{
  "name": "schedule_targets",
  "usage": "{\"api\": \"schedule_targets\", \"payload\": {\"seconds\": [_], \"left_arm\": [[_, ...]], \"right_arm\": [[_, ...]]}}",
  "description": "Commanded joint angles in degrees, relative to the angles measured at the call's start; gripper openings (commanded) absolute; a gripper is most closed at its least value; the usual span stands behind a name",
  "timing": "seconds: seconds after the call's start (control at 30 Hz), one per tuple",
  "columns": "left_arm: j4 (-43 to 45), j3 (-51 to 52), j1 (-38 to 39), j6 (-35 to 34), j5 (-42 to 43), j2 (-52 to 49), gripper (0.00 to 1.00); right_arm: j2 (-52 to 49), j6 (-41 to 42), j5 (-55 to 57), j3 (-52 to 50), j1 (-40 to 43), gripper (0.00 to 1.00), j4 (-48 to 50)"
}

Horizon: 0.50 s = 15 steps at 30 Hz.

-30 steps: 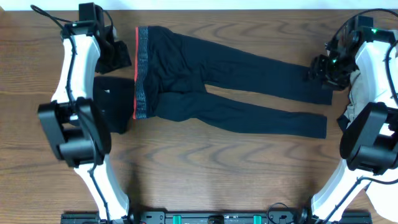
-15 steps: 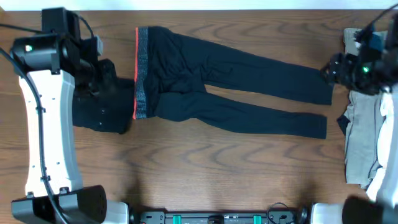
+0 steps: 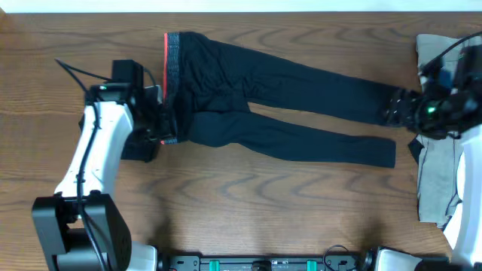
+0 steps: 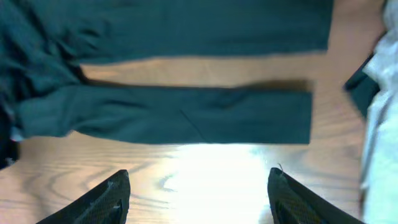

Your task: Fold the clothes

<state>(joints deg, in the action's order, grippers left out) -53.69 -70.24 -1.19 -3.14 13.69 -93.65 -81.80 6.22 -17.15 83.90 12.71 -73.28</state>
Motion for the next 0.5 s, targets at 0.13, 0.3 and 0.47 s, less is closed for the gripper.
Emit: {"api": "schedule_targets", "payload": {"seconds": [0.13,0.3,0.47], "left_arm": [[8.07,7.04,1.92,-2.64,-3.04,-0.94,0.50],[12.63,10.84,1.88,-8.22,-6.43,-1.62,0.50],[16.06,11.10,1.88,-12.72,-6.95,-2.32,0.50]], "right_arm": [[-3.30,2.80,-2.80,-14.99,-0.79,0.66,8.55],[-3.69,3.21,-2.84,-20.41,-0.76,0.65,13.35],[-3.69,3.17,-2.80,-21.14,-0.74,0.65,14.75]]}}
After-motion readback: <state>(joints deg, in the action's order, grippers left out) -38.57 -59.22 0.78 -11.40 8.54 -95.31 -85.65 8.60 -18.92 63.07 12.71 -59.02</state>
